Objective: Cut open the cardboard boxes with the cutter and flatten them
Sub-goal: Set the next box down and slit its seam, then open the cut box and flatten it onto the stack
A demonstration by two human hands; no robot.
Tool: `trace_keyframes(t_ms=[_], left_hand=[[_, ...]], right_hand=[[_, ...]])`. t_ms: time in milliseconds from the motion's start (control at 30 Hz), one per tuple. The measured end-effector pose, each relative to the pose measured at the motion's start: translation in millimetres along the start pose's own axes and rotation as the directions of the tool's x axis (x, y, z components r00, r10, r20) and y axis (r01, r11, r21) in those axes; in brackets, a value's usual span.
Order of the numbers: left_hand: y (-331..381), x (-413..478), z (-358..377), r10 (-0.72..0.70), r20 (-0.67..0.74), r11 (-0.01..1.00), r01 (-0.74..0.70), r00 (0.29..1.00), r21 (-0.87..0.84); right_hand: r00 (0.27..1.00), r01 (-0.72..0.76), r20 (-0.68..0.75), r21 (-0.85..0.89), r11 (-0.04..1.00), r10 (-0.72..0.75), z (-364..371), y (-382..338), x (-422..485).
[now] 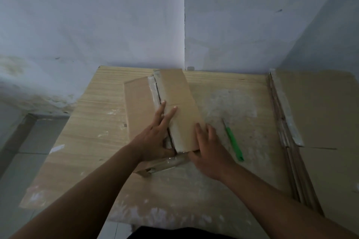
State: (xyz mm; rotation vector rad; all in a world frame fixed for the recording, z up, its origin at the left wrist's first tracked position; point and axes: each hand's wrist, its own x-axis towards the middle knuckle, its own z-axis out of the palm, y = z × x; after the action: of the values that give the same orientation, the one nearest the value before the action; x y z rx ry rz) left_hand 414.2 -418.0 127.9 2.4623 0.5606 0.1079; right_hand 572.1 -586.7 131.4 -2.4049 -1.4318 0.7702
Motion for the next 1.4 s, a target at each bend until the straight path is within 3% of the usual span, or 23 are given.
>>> trace_keyframes(t_ms=[100, 200, 267, 333, 467, 600, 700, 800, 900, 1000, 1167, 1300, 1400], left_hand=[[-6, -19, -4, -0.067, -0.101, 0.996, 0.062, 0.993, -0.057], [-16, -37, -9, -0.179, -0.147, 0.983, 0.17, 0.973, -0.069], [-26, -46, -20, -0.186, -0.147, 0.98, 0.171, 0.972, -0.105], [-34, -52, -36, -0.129, -0.157, 0.987, 0.111, 0.979, -0.118], [-50, -67, -75, -0.009, -0.237, 0.996, -0.012, 0.971, -0.083], [-75, -87, -102, 0.033, -0.243, 0.997, -0.049, 0.97, -0.059], [-109, -103, -115, -0.004, -0.234, 0.998, -0.01, 0.972, -0.057], [-139, -116, -116, -0.124, -0.058, 0.992, 0.125, 0.991, 0.002], [-165, -117, -106, -0.238, 0.191, 0.962, 0.205, 0.952, 0.18], [-177, -112, -96, -0.326, 0.355, 0.945, 0.312, 0.876, 0.096], [-156, -92, -105, -0.352, 0.228, 0.858, 0.41, 0.908, -0.308], [-121, -77, -135, -0.268, 0.077, 0.753, 0.259, 0.96, -0.605], [-98, -69, -148, -0.199, -0.006, 0.744, 0.147, 0.98, -0.652]], right_hand=[[0.99, -0.042, -0.127, 0.181, 0.983, 0.066, 11, -15, -2], [0.916, -0.107, -0.264, 0.564, 0.819, 0.301, 14, -32, -7], [0.898, -0.084, -0.28, 0.649, 0.756, 0.34, 15, -44, -17], [0.873, -0.016, -0.352, 0.669, 0.743, 0.337, 16, -59, -28], [0.737, 0.099, -0.567, 0.629, 0.771, 0.368, 20, -94, -35], [0.618, 0.262, -0.72, 0.568, 0.78, 0.316, 9, -140, -35], [0.58, 0.357, -0.778, 0.51, 0.783, 0.242, 3, -178, -31], [0.594, 0.365, -0.783, 0.467, 0.805, 0.185, 3, -204, -23], [0.638, 0.329, -0.758, 0.43, 0.841, 0.138, 1, -226, -11], [0.709, 0.304, -0.693, 0.471, 0.828, 0.134, 3, -245, -2], [0.806, 0.27, -0.563, 0.626, 0.731, 0.185, 11, -272, 5], [0.828, 0.25, -0.505, 0.72, 0.647, 0.242, 6, -281, 7], [0.856, 0.241, -0.444, 0.795, 0.557, 0.264, 2, -282, 7]])
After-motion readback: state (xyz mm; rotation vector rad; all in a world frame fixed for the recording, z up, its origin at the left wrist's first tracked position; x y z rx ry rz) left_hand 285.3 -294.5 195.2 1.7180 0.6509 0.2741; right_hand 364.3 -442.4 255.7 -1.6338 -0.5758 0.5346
